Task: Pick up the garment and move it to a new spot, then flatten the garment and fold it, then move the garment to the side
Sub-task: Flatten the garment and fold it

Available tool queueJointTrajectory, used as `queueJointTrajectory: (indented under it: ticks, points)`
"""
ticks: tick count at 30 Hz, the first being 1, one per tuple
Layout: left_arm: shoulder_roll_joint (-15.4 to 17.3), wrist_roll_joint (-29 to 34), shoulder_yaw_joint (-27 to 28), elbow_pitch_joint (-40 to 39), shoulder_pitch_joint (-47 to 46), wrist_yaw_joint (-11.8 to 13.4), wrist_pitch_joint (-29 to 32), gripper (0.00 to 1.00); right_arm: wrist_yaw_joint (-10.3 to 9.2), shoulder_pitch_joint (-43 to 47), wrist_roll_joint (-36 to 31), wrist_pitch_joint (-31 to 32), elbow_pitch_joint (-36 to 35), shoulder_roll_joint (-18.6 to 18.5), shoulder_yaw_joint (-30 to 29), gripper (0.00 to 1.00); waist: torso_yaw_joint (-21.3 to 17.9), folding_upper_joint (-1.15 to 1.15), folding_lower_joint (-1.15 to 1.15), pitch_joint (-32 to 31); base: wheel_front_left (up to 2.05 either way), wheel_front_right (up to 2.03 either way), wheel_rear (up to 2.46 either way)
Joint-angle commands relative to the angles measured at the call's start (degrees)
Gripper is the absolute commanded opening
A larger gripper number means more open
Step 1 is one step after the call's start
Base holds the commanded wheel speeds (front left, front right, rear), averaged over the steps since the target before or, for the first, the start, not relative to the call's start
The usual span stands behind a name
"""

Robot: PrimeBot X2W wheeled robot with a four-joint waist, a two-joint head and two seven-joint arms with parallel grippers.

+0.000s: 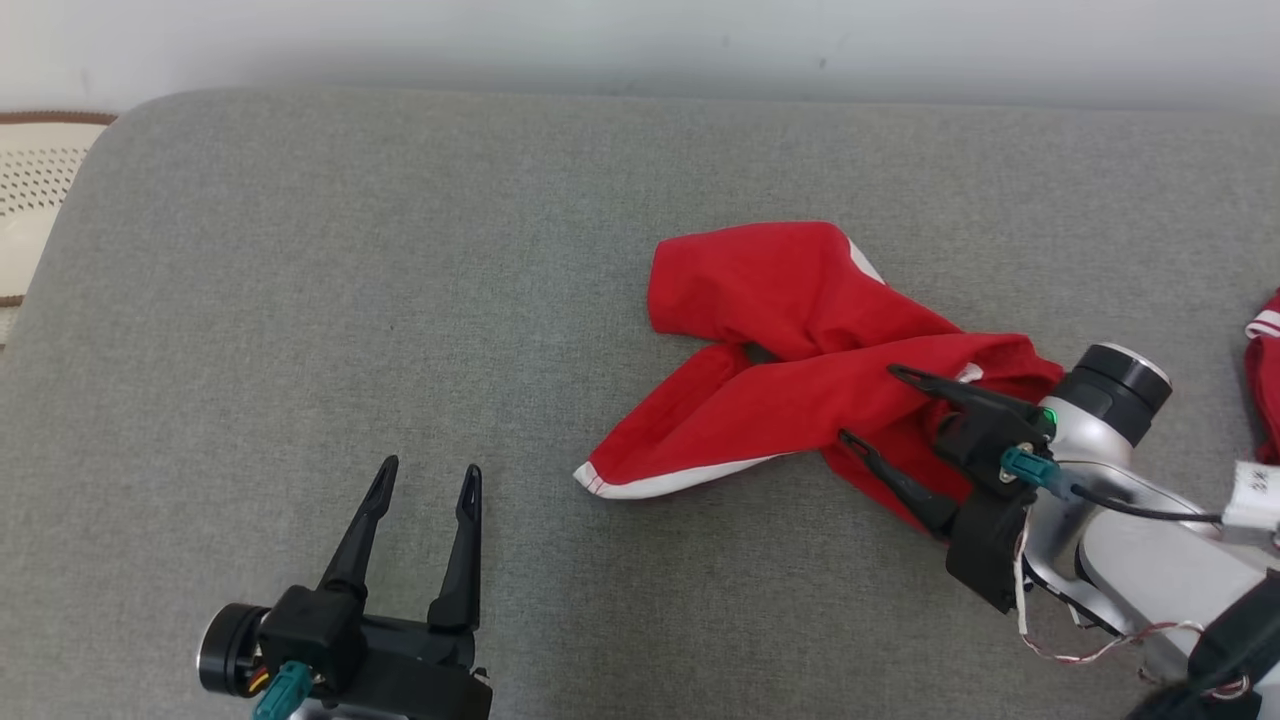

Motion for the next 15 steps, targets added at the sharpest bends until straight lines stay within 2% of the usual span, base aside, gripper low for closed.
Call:
queueJointTrajectory:
  ticks: [1, 2, 4, 5, 11, 15]
  points:
    - [0.0, -0.3, 0.0, -0.1, -0.3, 0.1, -0.5, 1.00, -0.02, -1.2, 0.7, 0.4, 0.5, -0.3, 1.2, 1.00, 0.4, -0.01, -0.01, 0.4, 0.00, 0.00, 0.00]
    - [-0.1, -0.4, 0.0, -0.2, -0.4, 0.1, -0.5, 1.00, -0.02, -2.3, 1.7, 0.4, 1.0, -0.3, 2.4, 0.74, 0.4, -0.01, -0.01, 0.5, 0.00, 0.00, 0.00]
    - [-0.2, -0.3, 0.0, -0.2, -0.5, 0.1, -0.5, 1.00, -0.02, -4.2, 3.7, 0.4, 1.9, -0.2, 4.8, 0.11, 0.4, -0.01, -0.01, 0.4, 0.00, 0.00, 0.00]
    - [-0.2, -0.3, 0.0, -0.1, -0.4, 0.1, -0.5, 1.00, -0.02, -5.1, 4.8, 0.4, 2.2, -0.2, 6.0, 0.00, 0.4, -0.01, -0.01, 0.4, 0.00, 0.00, 0.00]
    - [-0.4, -0.1, 0.6, -0.3, -0.4, 0.2, -0.5, 1.00, -0.02, -8.9, 12.0, 0.1, 0.9, -0.9, 9.1, 0.00, -0.5, -0.01, -0.01, 0.3, 0.00, 0.00, 0.00]
    - [-0.4, 0.2, 0.9, -0.2, -0.3, 0.0, -0.5, 1.00, -0.02, -9.7, 20.7, 2.0, -3.3, -1.8, 10.0, 0.00, -1.5, -0.01, -0.01, -0.1, 0.00, 0.00, 0.00]
